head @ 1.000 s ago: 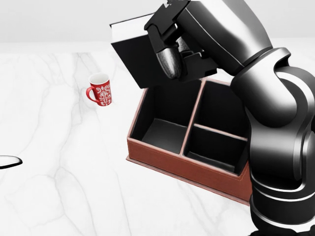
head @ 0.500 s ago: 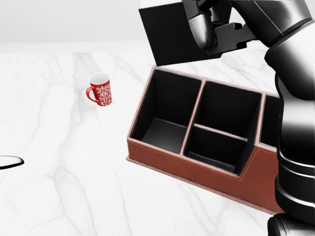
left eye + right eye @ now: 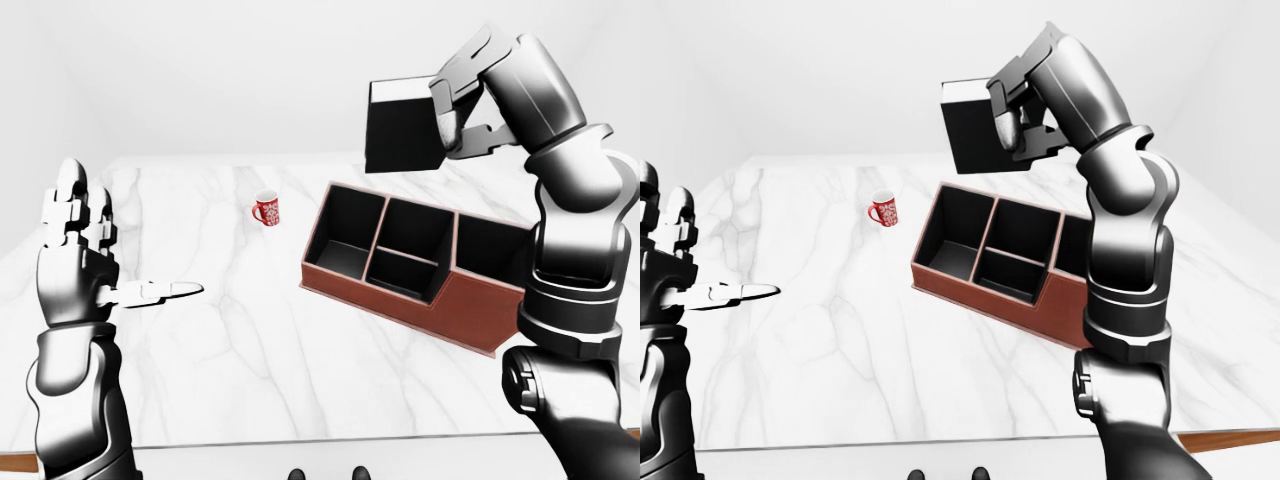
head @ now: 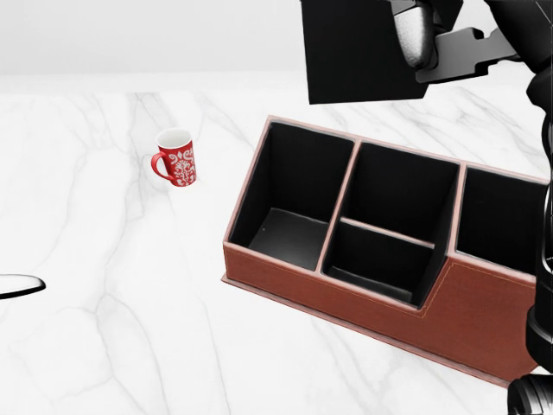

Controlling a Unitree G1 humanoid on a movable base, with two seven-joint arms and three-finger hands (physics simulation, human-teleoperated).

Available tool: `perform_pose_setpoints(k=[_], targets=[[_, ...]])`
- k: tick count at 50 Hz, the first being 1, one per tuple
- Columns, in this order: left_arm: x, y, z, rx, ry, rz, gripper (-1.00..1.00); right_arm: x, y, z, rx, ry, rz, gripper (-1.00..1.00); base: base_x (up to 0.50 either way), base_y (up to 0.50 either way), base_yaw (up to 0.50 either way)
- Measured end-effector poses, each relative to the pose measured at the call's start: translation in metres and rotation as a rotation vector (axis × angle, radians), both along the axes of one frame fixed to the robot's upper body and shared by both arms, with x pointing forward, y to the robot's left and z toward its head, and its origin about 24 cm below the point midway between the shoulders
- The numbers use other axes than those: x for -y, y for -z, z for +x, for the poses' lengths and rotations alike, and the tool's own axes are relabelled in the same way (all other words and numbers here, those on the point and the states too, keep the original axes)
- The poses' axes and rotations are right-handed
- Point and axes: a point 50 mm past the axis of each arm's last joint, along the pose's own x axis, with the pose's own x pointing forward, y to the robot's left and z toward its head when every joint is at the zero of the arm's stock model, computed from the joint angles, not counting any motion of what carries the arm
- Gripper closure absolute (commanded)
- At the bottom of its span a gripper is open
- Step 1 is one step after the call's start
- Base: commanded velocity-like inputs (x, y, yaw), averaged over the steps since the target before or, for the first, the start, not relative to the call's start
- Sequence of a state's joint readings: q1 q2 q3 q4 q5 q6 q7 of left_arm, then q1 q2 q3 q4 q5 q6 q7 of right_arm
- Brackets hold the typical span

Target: Pick up the book and place it in the right compartment of the caddy.

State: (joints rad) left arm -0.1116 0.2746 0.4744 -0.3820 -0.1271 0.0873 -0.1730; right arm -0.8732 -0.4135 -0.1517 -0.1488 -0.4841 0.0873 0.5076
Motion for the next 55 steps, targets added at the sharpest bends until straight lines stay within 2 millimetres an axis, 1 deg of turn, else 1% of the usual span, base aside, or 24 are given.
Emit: perform_pose_setpoints(k=[20,55], targets=[[0.0,0.002,0.002,-0.012,0.0,-0.002,-1.0,0.034,0.004,0.0,-0.019,0.073,0.053,1.0,0.0,0.0,0.0],[0.001,0.004,0.002,-0.018,0.0,0.001,-1.0,0.095,0.024,-0.012,-0.055,0.197,0.187,1.0,0.0,0.0,0.0]])
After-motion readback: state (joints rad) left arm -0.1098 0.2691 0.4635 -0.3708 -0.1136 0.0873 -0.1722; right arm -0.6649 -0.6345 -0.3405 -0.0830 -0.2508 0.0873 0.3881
